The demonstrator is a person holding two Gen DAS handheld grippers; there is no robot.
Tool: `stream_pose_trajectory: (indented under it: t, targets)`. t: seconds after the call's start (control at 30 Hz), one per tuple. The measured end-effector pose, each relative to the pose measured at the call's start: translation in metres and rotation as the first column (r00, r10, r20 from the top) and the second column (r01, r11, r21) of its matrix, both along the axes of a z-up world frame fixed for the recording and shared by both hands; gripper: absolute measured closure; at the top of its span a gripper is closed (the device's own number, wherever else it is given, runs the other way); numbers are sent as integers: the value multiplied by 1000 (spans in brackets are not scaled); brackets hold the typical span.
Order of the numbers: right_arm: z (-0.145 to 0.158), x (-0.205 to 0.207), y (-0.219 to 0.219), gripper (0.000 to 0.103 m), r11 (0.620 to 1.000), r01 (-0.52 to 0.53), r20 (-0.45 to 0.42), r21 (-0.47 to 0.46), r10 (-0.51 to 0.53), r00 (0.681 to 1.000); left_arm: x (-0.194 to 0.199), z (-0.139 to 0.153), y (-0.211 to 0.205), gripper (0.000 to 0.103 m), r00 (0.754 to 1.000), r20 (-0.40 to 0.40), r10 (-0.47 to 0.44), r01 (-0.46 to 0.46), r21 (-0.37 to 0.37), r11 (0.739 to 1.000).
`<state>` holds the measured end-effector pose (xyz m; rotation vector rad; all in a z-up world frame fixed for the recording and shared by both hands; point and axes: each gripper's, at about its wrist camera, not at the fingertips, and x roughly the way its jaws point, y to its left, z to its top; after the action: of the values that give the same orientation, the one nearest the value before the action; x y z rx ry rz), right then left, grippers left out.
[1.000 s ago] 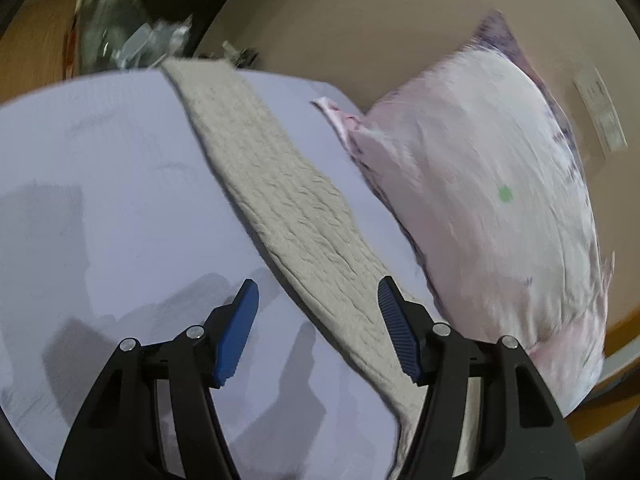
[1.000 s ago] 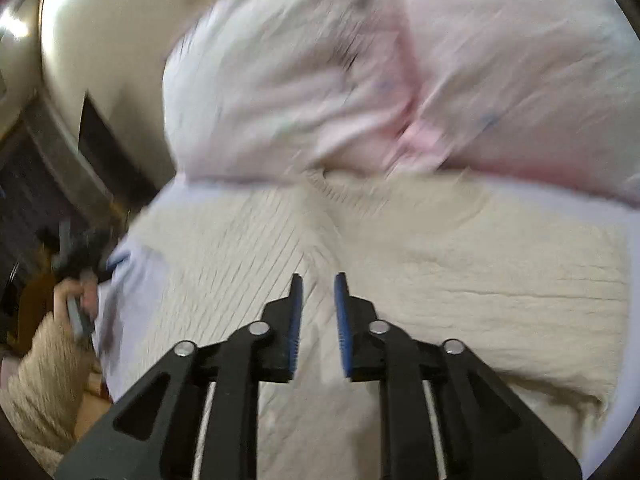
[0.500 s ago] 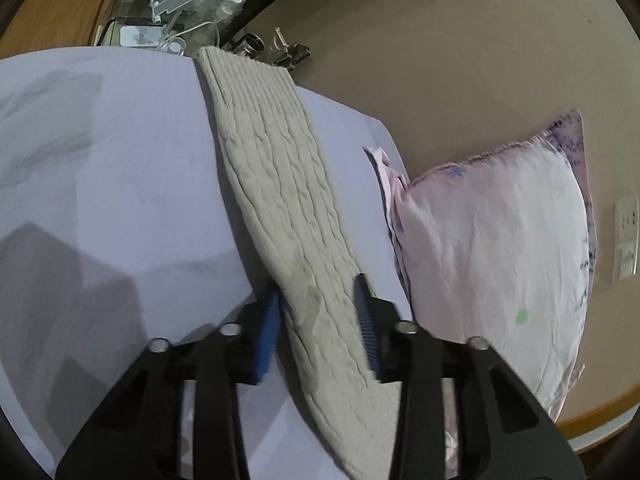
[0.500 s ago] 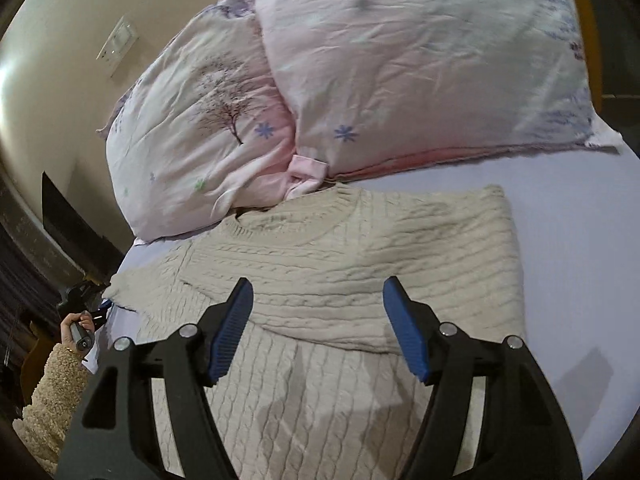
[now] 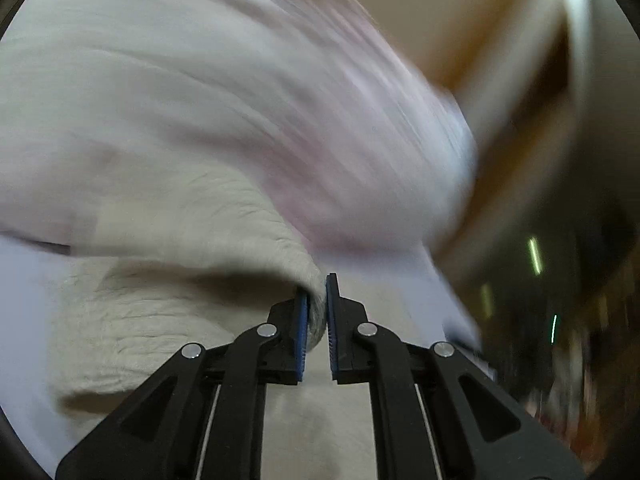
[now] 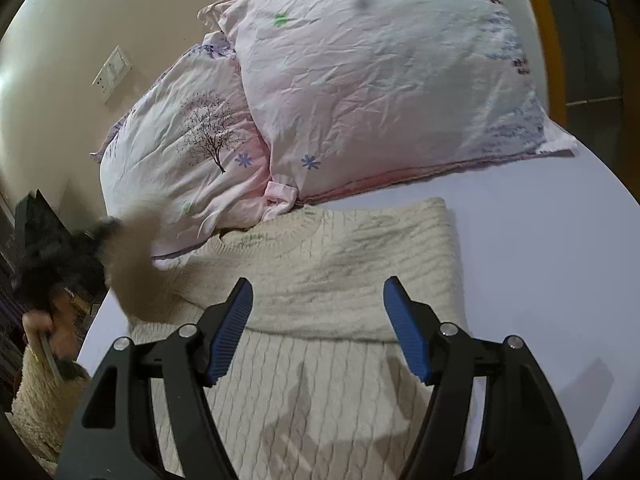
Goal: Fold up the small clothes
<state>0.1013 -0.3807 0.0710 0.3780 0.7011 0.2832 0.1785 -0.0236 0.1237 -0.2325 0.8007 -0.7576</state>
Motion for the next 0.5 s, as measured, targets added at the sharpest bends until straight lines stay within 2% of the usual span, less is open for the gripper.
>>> stream_pose_trajectory:
  t: [0.07,0.17,0.2,0.27,0.33,0.37,0.4,0.5]
  targets:
    - [2,-15,-8,35,1000,4,-7,3,-4,1000,-16,-22,-45,96,991,-66,-113,119,103,988]
    - [9,-57,-31,30,1000,-4,16,3,3,1000,-45,-28,-33,96,989,-78,-128,137,117,984]
    - [9,-69,-37,27,1000,-14,19,9,14,1000,-62,-24,-13,95,991,-70,-118,124,103,987]
    - [9,-94,-49,26,998,-57,21,38,56,998,-89,-17,25,92,994,-75,-78,84,88,993]
    - [2,-122,-60,26,988,-109,11,108,109,994,-119,-12,66,79,997,-72,-19,26,91,995]
    - [-5,-138,-66,26,976,-140,-4,168,143,990,-141,-14,94,66,996,-84,20,-12,95,995]
    - [-11,-148,-70,26,964,-157,-16,213,164,986,-161,-15,114,58,994,-91,56,-46,101,994]
    - [-36,-180,-79,26,925,-181,-97,335,225,969,-202,-23,163,55,980,-147,137,-130,60,990]
